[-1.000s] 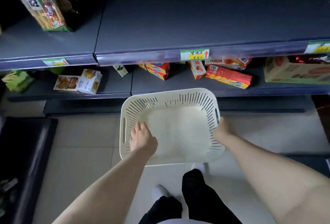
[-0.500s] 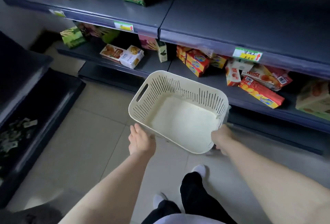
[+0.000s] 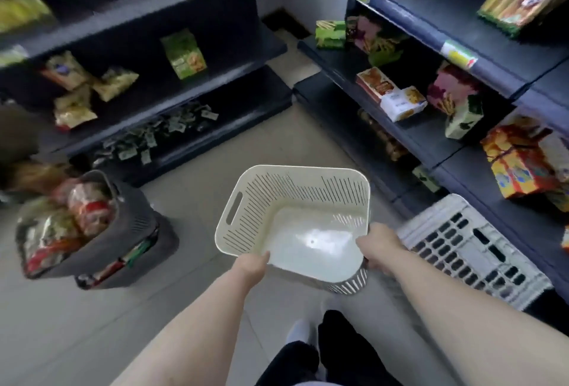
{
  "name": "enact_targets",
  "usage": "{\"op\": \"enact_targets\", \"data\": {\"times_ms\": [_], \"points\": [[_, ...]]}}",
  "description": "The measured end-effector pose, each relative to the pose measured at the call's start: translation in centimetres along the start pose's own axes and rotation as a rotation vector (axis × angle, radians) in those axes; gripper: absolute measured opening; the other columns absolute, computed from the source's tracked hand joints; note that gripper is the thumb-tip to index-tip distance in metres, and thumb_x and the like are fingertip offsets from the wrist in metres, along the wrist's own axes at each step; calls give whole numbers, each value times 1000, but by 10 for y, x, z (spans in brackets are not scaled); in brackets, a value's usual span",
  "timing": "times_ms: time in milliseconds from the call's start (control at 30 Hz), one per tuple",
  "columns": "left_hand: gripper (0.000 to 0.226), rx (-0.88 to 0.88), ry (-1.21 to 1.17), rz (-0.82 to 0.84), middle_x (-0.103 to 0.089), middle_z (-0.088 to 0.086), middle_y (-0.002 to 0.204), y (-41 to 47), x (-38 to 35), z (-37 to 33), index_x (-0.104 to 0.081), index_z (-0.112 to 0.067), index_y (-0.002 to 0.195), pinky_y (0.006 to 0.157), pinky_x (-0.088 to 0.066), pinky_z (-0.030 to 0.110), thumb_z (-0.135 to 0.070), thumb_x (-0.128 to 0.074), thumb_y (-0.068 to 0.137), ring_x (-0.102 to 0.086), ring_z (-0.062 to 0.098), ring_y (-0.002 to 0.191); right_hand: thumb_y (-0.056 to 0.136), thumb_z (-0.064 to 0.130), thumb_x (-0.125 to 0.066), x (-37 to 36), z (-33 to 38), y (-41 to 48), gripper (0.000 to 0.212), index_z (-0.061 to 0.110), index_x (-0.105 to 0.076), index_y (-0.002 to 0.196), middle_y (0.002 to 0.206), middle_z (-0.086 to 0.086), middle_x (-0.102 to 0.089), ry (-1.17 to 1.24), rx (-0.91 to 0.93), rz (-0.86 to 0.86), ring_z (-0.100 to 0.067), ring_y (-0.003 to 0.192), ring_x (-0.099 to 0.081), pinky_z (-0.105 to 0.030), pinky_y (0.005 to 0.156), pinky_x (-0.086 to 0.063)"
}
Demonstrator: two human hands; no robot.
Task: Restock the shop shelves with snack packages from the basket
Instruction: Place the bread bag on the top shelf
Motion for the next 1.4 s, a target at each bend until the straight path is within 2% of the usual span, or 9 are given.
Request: {"op": "enact_targets", "data": {"times_ms": [133, 300, 400, 500, 600, 667, 1000, 1167, 1400], "points": [[48, 178, -228, -120, -58, 15, 116, -9, 26, 75, -54, -1, 129, 85, -45, 31, -39, -40, 103, -56, 31, 106, 83, 6, -47, -53, 63, 5, 25, 5, -63, 103, 94, -17, -67, -95, 114, 154, -32, 65, -69, -39, 59, -61], [31, 292, -471, -228, -52, 5, 77, -36, 51, 142, -58, -6, 100, 67, -39, 27, -34, -45, 100, -52, 21, 73, 81, 6, -46, -115, 120, -5, 27, 3, -63, 102, 93, -18, -67, -288, 261, 312, -35, 74, -69, -44, 67, -61], [33, 346, -569, -328, -63, 9, 95, -47, 69, 178, -60, -6, 102, 70, -39, 29, -37, -48, 96, -60, 28, 90, 84, 6, -45, -150, 155, -21, 23, 3, -61, 100, 90, -18, -67, -415, 363, 371, -34, 73, -69, -38, 62, -60], [40, 379, -644, -383, -63, 6, 92, -55, 80, 218, -63, -1, 107, 68, -42, 32, -35, -49, 91, -56, 25, 79, 85, 8, -46, -186, 189, -48, 15, 5, -59, 90, 80, -15, -67, -558, 467, 414, -29, 63, -65, -25, 48, -47], [46, 420, -727, -430, -60, 8, 120, -62, 95, 254, -53, -4, 130, 90, -46, 36, -33, -52, 94, -59, 28, 107, 87, 7, -44, -229, 222, -74, 14, 6, -54, 76, 62, -9, -60, -690, 543, 441, -22, 51, -57, -21, 42, -38], [50, 423, -755, -456, -57, 6, 124, -59, 111, 280, -46, -4, 139, 102, -43, 36, -28, -53, 97, -55, 27, 119, 87, 5, -42, -263, 244, -89, 18, 6, -50, 71, 58, -9, -57, -742, 558, 452, -21, 47, -55, -21, 41, -37], [44, 475, -864, -446, -54, 11, 139, 35, 192, 460, -46, -6, 139, 108, -40, 38, -17, -52, 97, -51, 29, 127, 89, 3, -43, -480, 313, -120, 17, 6, -49, 73, 62, -9, -56, -865, 457, 491, -22, 49, -55, -21, 39, -39], [51, 543, -857, -432, -53, 8, 141, 97, 207, 524, -42, -10, 145, 105, -41, 33, -17, -53, 96, -50, 28, 128, 92, 3, -48, -578, 322, -84, 11, 2, -55, 101, 103, -19, -65, -788, 325, 565, -35, 100, -67, -40, 81, -59], [46, 667, -876, -435, -52, 11, 141, 168, 188, 583, -48, -12, 140, 104, -42, 33, -20, -55, 94, -50, 29, 128, 91, 0, -53, -705, 317, -36, 38, -4, -44, 128, 122, -20, -59, -821, 275, 585, -34, 111, -61, -39, 91, -54]]}}
Point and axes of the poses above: each hand's wrist, its own y-axis towards the middle knuckle, its own x-axis out of the back of the hand, z = x × y, the point moved 2 cm from there along y, towards the middle knuckle
